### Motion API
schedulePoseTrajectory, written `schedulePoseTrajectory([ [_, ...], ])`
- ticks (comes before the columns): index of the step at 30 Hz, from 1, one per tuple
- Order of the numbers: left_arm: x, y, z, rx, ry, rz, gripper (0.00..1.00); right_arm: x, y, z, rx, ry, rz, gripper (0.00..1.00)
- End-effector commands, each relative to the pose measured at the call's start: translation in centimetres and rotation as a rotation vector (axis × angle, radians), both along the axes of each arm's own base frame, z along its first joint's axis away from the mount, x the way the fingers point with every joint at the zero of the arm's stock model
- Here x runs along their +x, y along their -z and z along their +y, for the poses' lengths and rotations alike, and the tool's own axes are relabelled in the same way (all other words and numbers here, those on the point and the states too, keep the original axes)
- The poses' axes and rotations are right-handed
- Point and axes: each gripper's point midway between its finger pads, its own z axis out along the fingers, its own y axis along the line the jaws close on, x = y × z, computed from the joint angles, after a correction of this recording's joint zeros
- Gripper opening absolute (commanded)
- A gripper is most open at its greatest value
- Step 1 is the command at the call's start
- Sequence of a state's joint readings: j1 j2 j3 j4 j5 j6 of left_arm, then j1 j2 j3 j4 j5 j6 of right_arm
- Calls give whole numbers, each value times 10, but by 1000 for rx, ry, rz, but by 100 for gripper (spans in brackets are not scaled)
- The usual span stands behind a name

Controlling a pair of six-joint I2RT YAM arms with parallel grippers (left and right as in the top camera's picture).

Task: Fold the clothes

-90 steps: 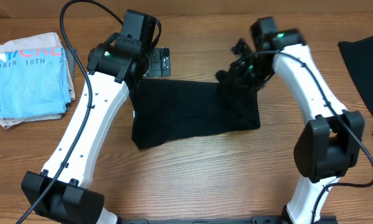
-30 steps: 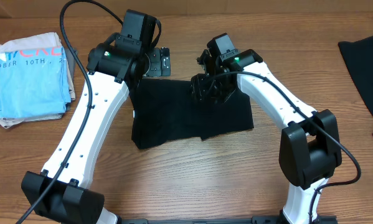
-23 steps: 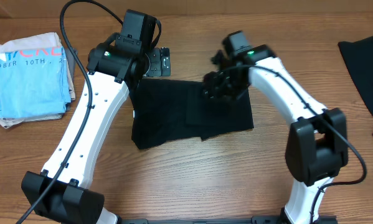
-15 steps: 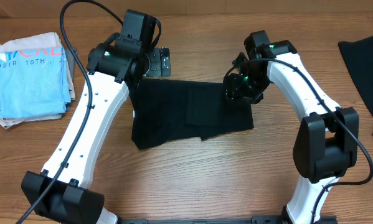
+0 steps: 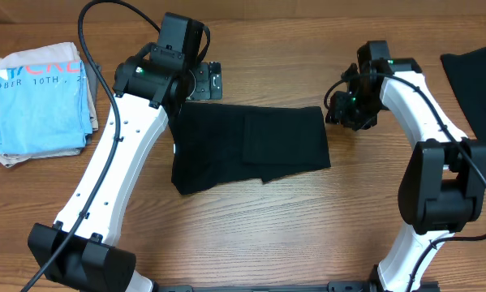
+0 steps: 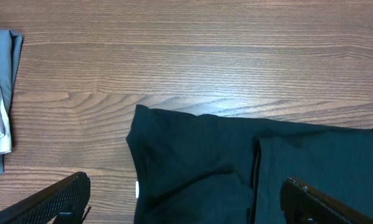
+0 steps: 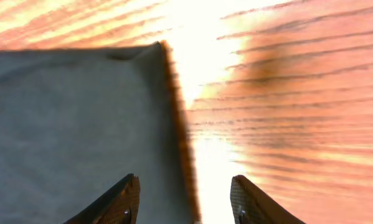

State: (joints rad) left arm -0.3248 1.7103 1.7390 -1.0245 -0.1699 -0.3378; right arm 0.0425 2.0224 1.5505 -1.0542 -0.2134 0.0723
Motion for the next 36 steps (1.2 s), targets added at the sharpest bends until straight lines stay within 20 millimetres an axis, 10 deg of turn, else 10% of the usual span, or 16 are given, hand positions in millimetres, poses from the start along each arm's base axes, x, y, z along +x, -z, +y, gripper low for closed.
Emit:
schedulePoseTrajectory([
  [1,2,3,4,16,-12,2,100,-10,9,8,27,-50,7,51],
  [21,2,3,4,16,-12,2,100,-14,40,26,134,-99,-49,57],
  [32,2,3,4,16,-12,2,100,-15,39,31,164,-102,-52,5],
  [36,2,3,4,16,-12,2,100,-12,39,18,124,-80,-55,4],
])
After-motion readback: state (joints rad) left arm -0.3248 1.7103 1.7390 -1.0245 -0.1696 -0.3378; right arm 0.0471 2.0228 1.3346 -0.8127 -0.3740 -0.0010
